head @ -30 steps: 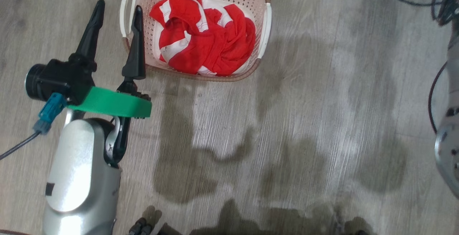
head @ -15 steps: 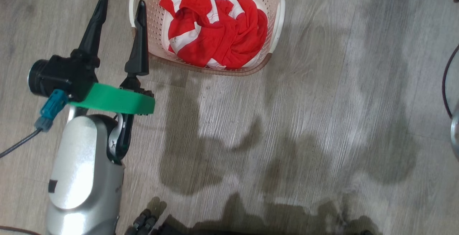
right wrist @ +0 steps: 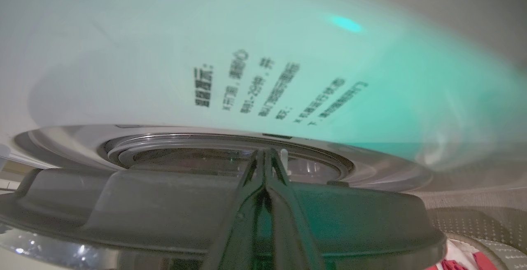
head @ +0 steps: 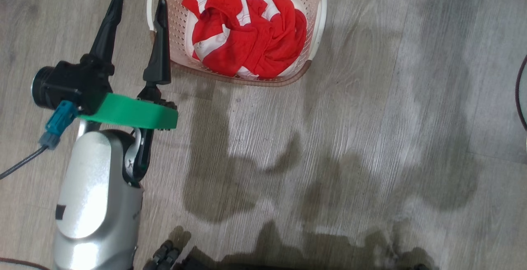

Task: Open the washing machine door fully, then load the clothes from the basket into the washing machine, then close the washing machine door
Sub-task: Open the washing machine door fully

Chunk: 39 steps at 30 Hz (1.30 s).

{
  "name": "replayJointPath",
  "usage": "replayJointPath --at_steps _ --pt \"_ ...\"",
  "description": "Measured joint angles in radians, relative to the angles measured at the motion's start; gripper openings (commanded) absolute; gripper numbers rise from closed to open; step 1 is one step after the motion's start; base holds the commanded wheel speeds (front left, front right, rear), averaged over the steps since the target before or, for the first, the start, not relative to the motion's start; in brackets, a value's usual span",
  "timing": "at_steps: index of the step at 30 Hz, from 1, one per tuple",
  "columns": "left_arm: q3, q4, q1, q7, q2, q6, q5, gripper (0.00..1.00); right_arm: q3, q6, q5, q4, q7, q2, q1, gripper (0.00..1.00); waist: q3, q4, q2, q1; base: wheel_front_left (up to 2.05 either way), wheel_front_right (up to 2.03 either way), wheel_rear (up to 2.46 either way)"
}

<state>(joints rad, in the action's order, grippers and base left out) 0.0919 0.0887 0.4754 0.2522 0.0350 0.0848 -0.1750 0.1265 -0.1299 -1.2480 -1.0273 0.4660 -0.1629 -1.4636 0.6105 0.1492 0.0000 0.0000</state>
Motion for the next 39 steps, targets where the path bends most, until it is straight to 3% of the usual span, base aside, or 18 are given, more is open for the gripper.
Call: replayJointPath --at_steps 15,39 --pt "-0.001 0.028 0.001 0.000 -0.001 -0.009 0.000 1.00 -0.013 0.000 -0.024 0.049 0.181 0.001 0.077 0.00 -0.052 -0.016 0.0000 0.0000 0.00 0.00 0.00" --pt "0.042 0.099 -0.102 0.000 -0.001 -0.012 -0.001 1.00 -0.047 0.000 -0.097 0.246 0.486 0.059 0.420 0.00 -0.237 0.008 0.0000 -0.0001 0.00 0.00 0.00"
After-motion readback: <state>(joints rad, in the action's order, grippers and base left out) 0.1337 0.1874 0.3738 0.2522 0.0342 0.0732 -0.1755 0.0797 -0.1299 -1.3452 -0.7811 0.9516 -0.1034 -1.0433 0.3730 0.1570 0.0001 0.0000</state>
